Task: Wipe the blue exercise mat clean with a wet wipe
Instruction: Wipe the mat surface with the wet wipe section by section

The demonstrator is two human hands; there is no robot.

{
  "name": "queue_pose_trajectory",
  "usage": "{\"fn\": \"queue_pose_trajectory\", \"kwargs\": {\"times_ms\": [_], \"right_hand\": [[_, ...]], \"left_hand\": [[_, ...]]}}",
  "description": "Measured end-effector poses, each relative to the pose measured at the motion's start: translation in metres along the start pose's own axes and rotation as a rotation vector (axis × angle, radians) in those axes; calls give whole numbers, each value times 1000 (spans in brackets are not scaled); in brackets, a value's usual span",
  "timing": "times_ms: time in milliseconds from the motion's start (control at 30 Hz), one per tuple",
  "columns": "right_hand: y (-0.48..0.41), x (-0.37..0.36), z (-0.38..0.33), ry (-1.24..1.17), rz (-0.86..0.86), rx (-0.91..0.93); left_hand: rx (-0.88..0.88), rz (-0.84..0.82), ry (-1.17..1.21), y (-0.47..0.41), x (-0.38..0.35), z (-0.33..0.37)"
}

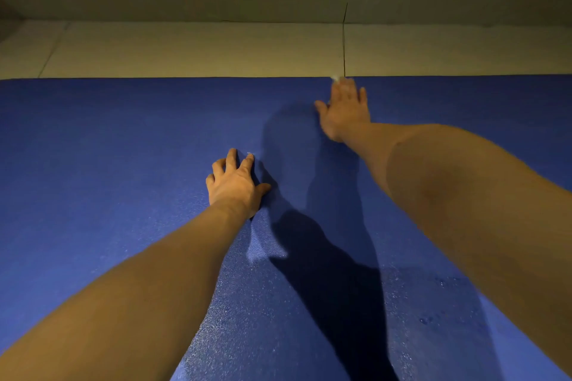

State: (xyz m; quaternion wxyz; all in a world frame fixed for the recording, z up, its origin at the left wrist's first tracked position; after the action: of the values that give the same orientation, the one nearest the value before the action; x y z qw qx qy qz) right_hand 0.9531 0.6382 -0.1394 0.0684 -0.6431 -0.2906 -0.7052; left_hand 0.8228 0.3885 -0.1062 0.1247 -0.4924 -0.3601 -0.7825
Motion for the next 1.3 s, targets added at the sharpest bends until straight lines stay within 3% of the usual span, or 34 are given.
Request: {"fn": "queue_pose_trajectory", "kwargs": {"times_ms": [167, 233, 400, 500, 567, 733, 833, 900, 1000, 1167, 1300], "right_hand": [[-3, 6, 29, -53, -72, -227], [-3, 9, 13, -56, -69, -195], [1, 6, -58, 5, -43, 177], [2, 4, -61, 50, -33, 295], [-2, 6, -36, 57, -12, 253], [-15, 9, 50, 58, -59, -61], [-10, 9, 51, 48, -81, -121], [-1, 7, 30, 27, -51, -104], [25, -2, -19, -44, 40, 66], [60, -20, -57, -3, -6, 281], [54, -19, 2, 57, 53, 136]], "left_hand": [[4, -1, 13, 1, -1, 1], [6, 6, 11, 1, 0, 2], [18, -4, 9, 0, -2, 1], [20, -3, 11, -1, -3, 1], [15, 0, 7, -1, -3, 0], [7, 9, 8, 0, -2, -1], [6, 13, 9, 0, -3, -1], [7, 17, 8, 0, -3, 0], [14, 11, 8, 0, -4, -1], [-5, -2, -12, 3, -3, 1], [-23, 6, -32, 11, -6, -1]]}}
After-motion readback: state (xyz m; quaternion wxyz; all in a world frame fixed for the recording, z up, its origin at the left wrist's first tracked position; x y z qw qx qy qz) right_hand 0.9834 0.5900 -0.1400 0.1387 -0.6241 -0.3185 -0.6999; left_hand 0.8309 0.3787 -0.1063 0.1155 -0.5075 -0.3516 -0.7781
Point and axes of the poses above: each hand's wrist, its own y-axis away from the middle knuckle, its own x-axis out of the back of the hand, z = x × y, the point moved 6 cm from there along -y, towards the middle knuckle, and after that the axes turned 9 degrees about y, right-handed, at the moved point
